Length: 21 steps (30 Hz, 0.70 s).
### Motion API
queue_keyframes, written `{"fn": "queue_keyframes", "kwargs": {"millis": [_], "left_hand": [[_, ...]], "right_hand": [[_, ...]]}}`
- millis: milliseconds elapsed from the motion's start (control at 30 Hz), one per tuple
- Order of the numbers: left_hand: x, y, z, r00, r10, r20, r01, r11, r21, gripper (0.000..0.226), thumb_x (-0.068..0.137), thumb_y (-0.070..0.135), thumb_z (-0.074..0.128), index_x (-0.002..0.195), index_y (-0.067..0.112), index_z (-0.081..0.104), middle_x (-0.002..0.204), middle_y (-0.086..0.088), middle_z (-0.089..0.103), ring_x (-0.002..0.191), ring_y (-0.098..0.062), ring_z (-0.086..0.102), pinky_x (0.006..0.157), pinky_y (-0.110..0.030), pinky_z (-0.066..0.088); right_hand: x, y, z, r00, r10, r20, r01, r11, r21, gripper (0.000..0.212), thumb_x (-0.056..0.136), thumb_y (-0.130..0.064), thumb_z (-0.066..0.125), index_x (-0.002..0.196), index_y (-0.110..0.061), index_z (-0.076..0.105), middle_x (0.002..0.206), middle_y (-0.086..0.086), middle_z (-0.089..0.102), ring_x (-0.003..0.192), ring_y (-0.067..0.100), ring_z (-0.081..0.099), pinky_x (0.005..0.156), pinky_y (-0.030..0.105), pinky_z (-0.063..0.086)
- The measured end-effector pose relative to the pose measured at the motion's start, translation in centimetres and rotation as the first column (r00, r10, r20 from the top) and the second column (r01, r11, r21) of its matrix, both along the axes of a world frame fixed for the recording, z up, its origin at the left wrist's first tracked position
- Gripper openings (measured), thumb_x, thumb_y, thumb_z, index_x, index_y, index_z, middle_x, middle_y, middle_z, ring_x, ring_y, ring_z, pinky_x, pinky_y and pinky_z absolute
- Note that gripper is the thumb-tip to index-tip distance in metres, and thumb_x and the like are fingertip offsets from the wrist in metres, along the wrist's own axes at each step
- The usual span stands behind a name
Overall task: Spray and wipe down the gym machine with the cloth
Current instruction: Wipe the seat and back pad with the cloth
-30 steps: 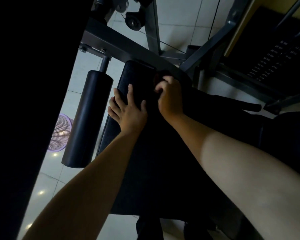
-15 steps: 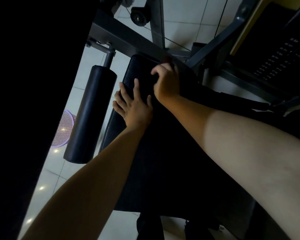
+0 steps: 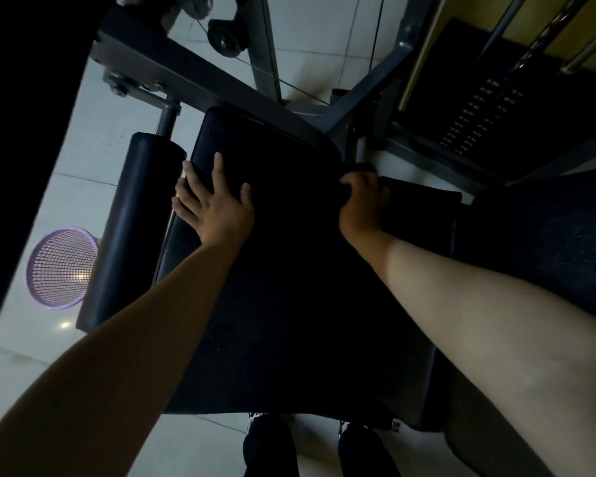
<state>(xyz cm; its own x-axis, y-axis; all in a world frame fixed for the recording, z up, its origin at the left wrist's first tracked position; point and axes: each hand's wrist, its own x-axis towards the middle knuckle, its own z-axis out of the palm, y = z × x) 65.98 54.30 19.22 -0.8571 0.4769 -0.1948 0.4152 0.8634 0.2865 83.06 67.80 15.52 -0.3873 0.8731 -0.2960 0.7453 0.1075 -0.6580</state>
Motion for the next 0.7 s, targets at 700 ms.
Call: {"fn": "queue_keyframes", "kwargs": {"millis": [700], "left_hand": [[-0.3, 0.0, 0.0, 1.0, 0.019, 0.02, -0.021, 0.997, 0.079, 0.077, 0.095, 0.049, 0.053, 0.159, 0.035, 0.013, 0.169, -0.006, -0.01, 0.154, -0.032, -0.011, 0.12, -0.053, -0.013]], "right_hand": [[-9.8, -2.2, 3.4, 0.91, 0.376, -0.173, -0.36, 0.926, 0.118, 0.046, 0.099, -0.006, 0.047, 0.143, -0.017, 0.052, 0.149, 0.007, 0.045, 0.132, 0.031, 0.036, 0.115, 0.037, 0.027]]}}
